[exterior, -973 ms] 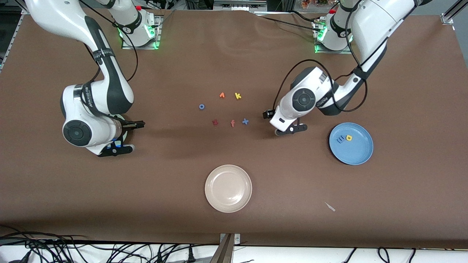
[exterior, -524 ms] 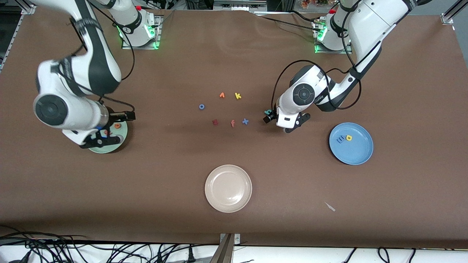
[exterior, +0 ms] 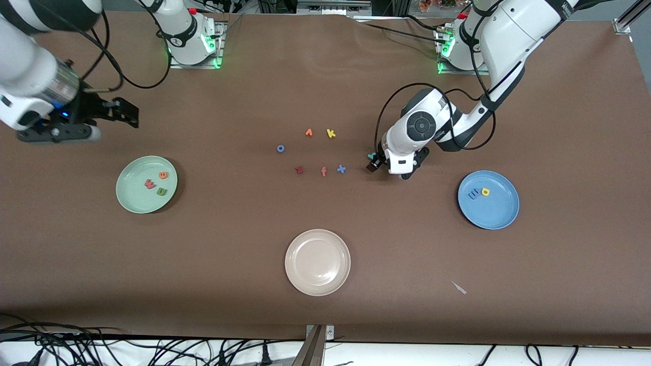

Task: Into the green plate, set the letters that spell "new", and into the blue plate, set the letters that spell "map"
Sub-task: 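Return the right arm to rest while the left gripper reaches the letters, then grasp the teal q with the left gripper and lift it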

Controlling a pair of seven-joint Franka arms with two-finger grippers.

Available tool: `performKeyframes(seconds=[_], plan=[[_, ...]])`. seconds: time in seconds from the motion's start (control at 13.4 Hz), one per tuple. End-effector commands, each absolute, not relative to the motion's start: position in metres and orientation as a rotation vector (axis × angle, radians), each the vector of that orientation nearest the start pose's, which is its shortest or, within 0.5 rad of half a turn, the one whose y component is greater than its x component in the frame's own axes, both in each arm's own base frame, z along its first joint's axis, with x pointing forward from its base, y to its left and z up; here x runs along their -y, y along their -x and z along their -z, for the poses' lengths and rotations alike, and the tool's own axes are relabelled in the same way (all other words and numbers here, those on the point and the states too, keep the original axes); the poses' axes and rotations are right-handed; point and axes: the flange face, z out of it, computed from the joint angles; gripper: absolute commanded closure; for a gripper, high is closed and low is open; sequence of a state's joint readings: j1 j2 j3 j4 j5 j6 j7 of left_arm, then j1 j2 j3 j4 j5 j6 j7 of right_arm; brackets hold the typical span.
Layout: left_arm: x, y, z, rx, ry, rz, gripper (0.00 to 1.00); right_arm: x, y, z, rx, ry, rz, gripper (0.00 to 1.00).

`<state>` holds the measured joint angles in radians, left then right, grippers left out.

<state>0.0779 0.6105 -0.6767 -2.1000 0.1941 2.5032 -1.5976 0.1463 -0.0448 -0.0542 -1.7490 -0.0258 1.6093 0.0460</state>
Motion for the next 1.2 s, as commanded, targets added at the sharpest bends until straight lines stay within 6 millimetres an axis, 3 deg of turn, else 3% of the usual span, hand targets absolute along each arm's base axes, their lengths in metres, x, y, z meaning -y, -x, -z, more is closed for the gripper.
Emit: performKeyframes(seconds=[0.0, 0.45, 0.75, 1.12], plan=[[0.342, -0.459, -0.175, 1.41, 2.859, -0.393, 0.3, -0.018, -0.534, -0.594, 0.014, 3.163, -0.128, 0.0], [0.342, -0.458, -0.166, 1.421, 2.861, -0.414, 0.57, 0.002, -0.536, -0.589, -0.034, 3.158, -0.15, 0.0], [0.338, -0.461, -0.165, 1.431, 2.855, -0.409, 0.62, -0.004, -0.538, -0.584, -0.017, 3.161, -0.167, 0.0], [0.333, -0.464, -0.164, 1.405, 2.859, -0.379, 0.87, -0.006, -0.543, -0.578, -0.017, 3.162, -0.169, 0.0]])
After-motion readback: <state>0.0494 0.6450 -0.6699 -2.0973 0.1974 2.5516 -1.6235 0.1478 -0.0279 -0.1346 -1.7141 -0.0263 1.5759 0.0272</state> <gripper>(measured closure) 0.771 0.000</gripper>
